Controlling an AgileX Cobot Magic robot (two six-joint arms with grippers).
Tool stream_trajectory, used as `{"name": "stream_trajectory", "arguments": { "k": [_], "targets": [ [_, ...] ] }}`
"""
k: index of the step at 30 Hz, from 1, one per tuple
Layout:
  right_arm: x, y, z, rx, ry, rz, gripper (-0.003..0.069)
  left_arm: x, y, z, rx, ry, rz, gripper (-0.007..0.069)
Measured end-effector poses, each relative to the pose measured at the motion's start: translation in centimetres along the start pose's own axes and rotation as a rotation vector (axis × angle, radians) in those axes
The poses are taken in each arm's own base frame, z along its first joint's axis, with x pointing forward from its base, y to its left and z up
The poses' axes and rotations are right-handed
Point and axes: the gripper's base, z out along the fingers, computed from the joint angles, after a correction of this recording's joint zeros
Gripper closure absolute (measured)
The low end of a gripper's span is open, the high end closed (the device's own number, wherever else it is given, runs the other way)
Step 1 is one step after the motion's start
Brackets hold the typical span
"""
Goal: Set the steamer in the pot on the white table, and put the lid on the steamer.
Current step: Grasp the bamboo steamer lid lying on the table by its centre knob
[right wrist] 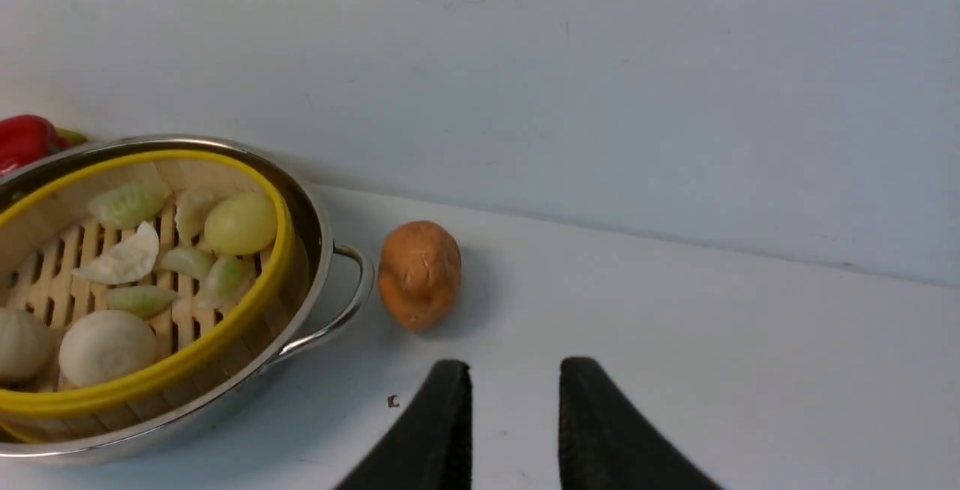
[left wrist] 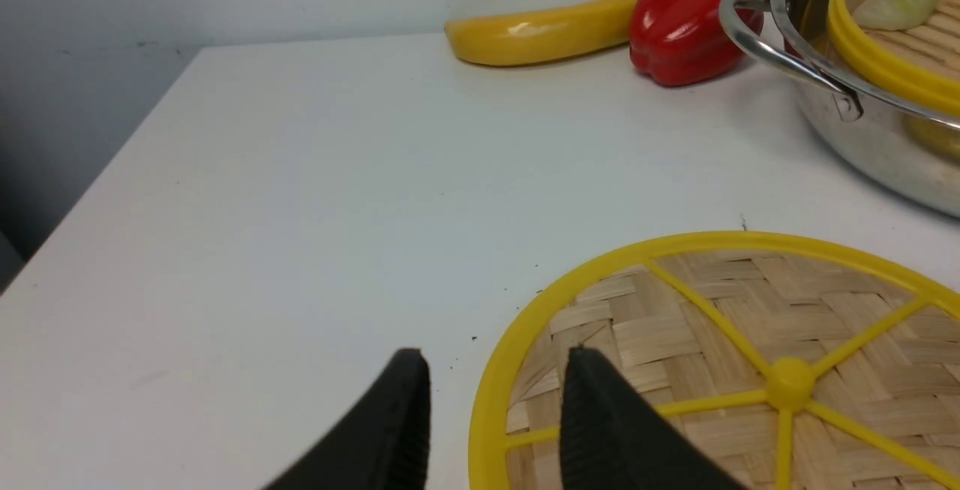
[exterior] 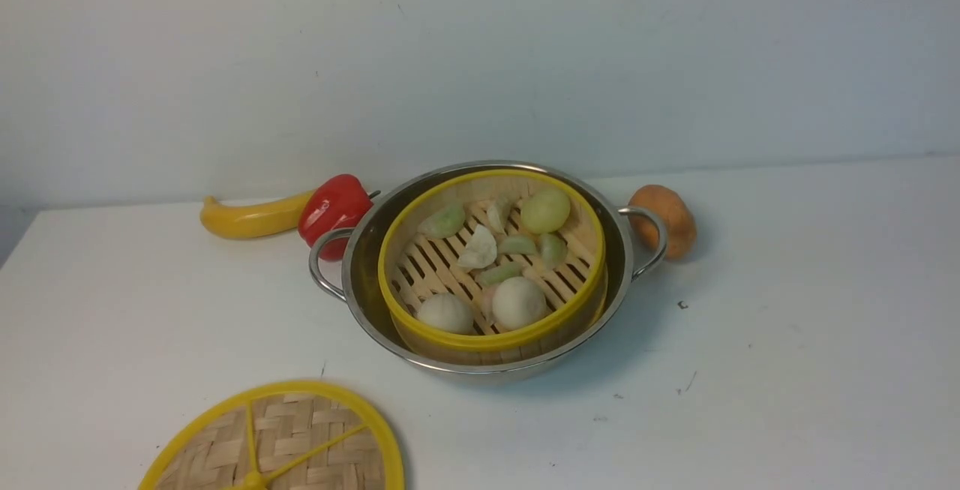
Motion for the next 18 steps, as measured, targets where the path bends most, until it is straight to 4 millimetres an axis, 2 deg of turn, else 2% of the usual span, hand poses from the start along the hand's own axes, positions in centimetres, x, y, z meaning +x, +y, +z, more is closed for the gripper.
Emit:
{"name": "stream_trajectory", "arguments": {
  "k": [9,10,13,18],
  "targets": [
    [7.6,-1.5,-2.0,0.087,-0.139,0.107,0.0433,0.0,0.0,0.0,0.000,0.000,0.000,0.0384],
    [7.8,-1.5,-2.1,0.087,-0.140,0.108,0.0432,0.0,0.0,0.0,0.000,0.000,0.000,0.0384],
    [10.3,-1.7,-3.2,0.121,-0.200,0.141,0.0423,0.0,0.0,0.0,0.000,0.000,0.000,0.0384],
    [12.1,-1.6,-4.1,0.116,-0.288,0.138,0.0420,0.0,0.0,0.0,0.000,0.000,0.000,0.0384]
  ]
}}
